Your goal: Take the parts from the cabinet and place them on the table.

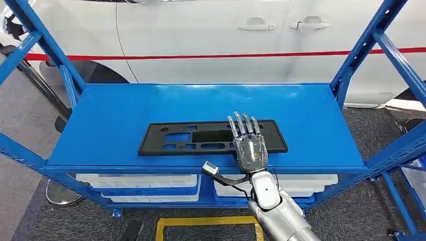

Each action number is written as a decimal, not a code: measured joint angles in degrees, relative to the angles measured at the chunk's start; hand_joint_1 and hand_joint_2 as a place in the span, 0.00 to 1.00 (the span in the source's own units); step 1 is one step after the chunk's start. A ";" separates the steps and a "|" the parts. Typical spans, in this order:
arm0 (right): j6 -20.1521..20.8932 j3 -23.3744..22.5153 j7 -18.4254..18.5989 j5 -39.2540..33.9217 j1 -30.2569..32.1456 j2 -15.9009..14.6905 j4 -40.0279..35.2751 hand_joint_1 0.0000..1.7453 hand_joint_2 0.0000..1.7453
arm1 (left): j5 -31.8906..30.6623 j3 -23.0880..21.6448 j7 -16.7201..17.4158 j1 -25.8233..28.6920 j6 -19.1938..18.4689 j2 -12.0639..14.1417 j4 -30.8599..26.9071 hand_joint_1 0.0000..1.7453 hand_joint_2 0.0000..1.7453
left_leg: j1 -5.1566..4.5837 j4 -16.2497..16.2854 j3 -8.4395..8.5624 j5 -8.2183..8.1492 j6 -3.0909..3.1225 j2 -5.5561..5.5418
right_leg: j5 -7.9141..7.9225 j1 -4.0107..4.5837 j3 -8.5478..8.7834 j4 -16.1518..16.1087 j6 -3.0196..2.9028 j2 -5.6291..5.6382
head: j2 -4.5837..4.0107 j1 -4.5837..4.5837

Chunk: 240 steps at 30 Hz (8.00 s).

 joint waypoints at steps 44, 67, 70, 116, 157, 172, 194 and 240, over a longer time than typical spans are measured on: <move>0.00 -13.13 -21.82 -3.82 -0.31 3.67 -12.93 1.00 1.00 | 1.22 0.96 -1.70 -0.20 2.58 0.17 0.00 0.00 0.00 | -0.10 16.70 -8.38 -6.21 -2.60 -0.06 | -0.78 0.85 2.04 -3.62 -3.14 0.03 | 0.00 -0.02; 0.04 -34.91 -52.39 -29.07 1.38 13.99 -32.33 1.00 1.00 | 1.68 1.97 -3.56 -0.46 9.40 0.15 0.00 0.00 0.00 | -0.77 1.44 -1.37 -0.62 -1.07 -0.17 | -0.61 1.15 1.58 -3.62 -2.47 0.34 | 0.00 0.00; 0.07 -34.93 -52.92 -28.98 2.06 14.56 -33.55 1.00 1.00 | 1.57 1.97 -4.28 -0.43 9.94 0.17 -0.02 0.00 1.00 | -0.39 9.04 -4.65 -5.52 -2.19 -0.07 | -0.55 0.89 1.85 -3.87 -3.16 0.09 | 0.00 -0.02; 0.09 -16.28 -54.75 -33.58 9.28 14.34 -38.86 0.00 1.00 | -4.44 2.12 -8.24 -1.88 0.18 -0.98 0.00 0.00 1.00 | -0.48 -0.88 -0.45 0.88 0.65 0.10 | -5.89 1.09 -0.54 3.24 -1.13 0.11 | 0.00 0.00; 0.09 -14.40 -54.42 -36.24 7.31 14.64 -39.28 0.00 1.00 | -3.52 0.02 -7.04 -3.16 3.89 -0.07 0.00 0.00 1.00 | -0.70 1.90 -2.12 -0.24 -1.00 -0.16 | -1.98 1.28 2.13 -2.59 -1.90 0.32 | 0.00 -0.02; 0.20 -14.40 -54.62 -36.41 7.06 14.77 -38.90 0.00 1.00 | -4.48 -0.37 -7.13 -3.54 6.01 -0.33 0.00 0.00 1.00 | -1.05 1.35 -1.94 -0.03 -0.76 -0.17 | -1.44 0.93 2.27 -3.46 -2.37 0.32 | 0.00 0.00; 0.20 -14.43 -54.51 -36.13 7.64 14.64 -37.81 0.00 1.00 | -4.09 -0.72 -5.92 -2.63 6.71 -1.29 0.00 0.00 1.00 | -0.16 16.61 -8.38 -8.61 -2.73 -0.01 | -1.46 0.56 1.38 -2.60 -3.12 0.08 | 0.00 -0.02; 0.20 -13.29 -53.35 -36.50 8.35 14.34 -39.28 0.00 1.00 | -3.45 0.20 1.64 -1.94 6.21 -2.01 0.02 0.00 1.00 | -0.72 -1.15 -0.07 0.85 0.87 0.55 | -7.67 0.76 -6.67 9.47 -0.70 -0.12 | 0.00 -0.09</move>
